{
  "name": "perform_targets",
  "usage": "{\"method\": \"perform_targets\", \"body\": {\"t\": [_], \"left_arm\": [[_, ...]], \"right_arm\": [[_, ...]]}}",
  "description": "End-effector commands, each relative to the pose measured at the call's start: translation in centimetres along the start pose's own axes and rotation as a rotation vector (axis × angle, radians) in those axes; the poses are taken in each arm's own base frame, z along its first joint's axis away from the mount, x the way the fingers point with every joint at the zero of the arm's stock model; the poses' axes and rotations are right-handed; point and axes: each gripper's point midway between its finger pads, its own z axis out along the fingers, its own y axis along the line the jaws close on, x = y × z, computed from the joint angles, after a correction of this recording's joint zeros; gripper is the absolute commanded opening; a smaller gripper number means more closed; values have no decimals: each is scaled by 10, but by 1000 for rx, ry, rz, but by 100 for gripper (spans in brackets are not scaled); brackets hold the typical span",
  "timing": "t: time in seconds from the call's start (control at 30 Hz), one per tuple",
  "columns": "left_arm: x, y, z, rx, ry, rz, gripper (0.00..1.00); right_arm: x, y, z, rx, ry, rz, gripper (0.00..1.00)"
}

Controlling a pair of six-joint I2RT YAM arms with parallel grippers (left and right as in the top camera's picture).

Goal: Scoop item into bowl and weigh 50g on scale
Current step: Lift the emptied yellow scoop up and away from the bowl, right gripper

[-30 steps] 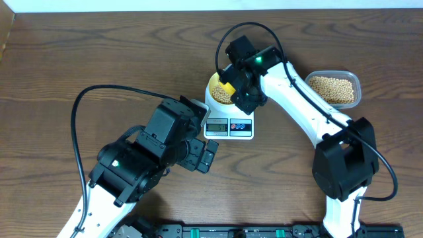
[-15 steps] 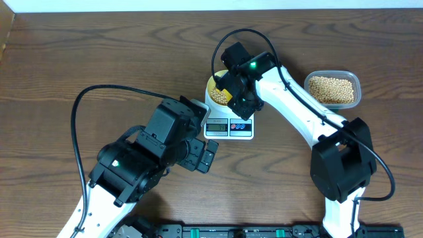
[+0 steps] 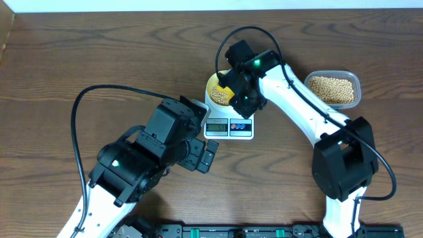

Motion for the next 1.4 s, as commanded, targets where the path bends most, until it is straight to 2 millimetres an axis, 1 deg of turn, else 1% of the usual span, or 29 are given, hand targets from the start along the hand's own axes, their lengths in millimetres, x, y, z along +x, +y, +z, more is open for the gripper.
{"method": "perform_targets", "body": {"t": [0.0,0.3,0.73,0.97,1.1,1.13,1.2,1.37], "left_arm": [[-3,0,-3,-2,-10,-8,100],[-3,0,-3,-2,-10,-8,100],[-3,0,-3,-2,-10,-8,100],[-3,0,-3,-2,-10,-8,100],[-3,0,-3,-2,-10,-7,100],[-3,0,-3,-2,-10,-8,100],[-3,1,-3,-2,-10,-8,100],[-3,0,-3,-2,-10,-8,100]], "right_arm": [[2,0,4,-45,2,47,1],[0,-1,-1,-142,-27,97,1],[-10,1,-32,-281,-92,143,1],[-16,-6,-57,-342,-140,180,1],[-17,-15,-79,-364,-182,198,1],[-17,-20,-87,-365,-200,208,1],[-15,-26,-97,-364,-221,222,1],[-3,-42,-116,-396,-257,285,1]]}}
